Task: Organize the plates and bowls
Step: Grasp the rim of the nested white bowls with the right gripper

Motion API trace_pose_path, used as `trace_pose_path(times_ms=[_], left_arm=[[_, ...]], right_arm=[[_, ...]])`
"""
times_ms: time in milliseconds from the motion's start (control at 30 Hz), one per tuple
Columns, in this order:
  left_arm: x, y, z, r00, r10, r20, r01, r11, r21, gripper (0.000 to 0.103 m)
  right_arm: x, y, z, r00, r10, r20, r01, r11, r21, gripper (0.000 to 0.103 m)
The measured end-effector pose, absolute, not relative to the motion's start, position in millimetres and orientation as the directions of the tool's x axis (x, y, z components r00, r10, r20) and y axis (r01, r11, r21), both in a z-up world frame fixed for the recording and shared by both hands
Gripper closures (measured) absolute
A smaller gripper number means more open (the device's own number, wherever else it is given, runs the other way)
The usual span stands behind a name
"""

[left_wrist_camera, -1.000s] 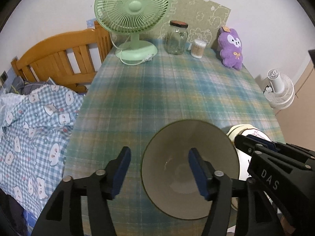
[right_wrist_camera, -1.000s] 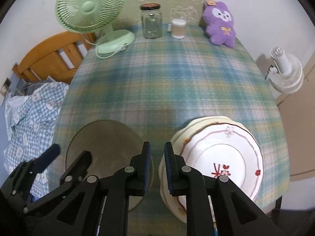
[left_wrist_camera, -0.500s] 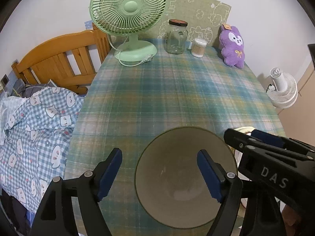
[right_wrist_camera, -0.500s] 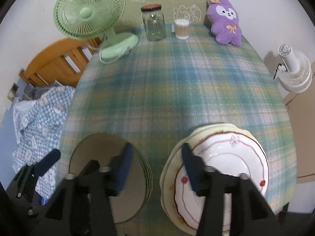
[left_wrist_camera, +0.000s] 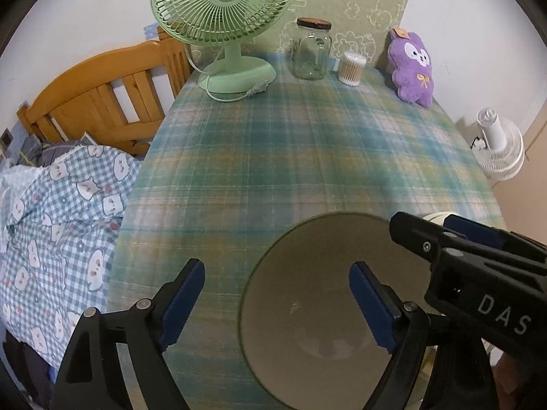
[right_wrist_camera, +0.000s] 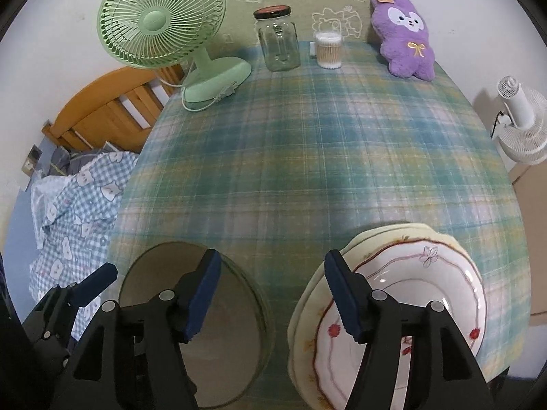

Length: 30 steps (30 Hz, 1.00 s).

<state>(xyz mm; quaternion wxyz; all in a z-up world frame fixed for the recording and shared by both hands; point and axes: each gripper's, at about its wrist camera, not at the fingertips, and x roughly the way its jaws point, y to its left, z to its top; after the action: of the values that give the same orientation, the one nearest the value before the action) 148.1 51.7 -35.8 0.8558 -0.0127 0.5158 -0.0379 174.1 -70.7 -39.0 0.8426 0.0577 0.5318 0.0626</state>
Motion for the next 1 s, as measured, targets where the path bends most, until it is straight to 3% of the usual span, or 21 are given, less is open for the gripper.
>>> trace_pose_path(times_ms=[633,1000], left_arm=[[138.5,58.0,-63.6,0.446,-0.130,-0.885,0.113,0.990,-0.089,0.017],[140.9,54.7,-74.7,0.404,-0.140,-0.904,0.139,0.986,-0.091,0.035]], right_arm=[[148.1,-50.0,-75.9,0.421,0.069,-0.904,0.009,0.997,0.080,0.036],[153.7,-46.5,-91.7,0.400,0.086,-0.913,-0.008,0.996,0.091,0.036]])
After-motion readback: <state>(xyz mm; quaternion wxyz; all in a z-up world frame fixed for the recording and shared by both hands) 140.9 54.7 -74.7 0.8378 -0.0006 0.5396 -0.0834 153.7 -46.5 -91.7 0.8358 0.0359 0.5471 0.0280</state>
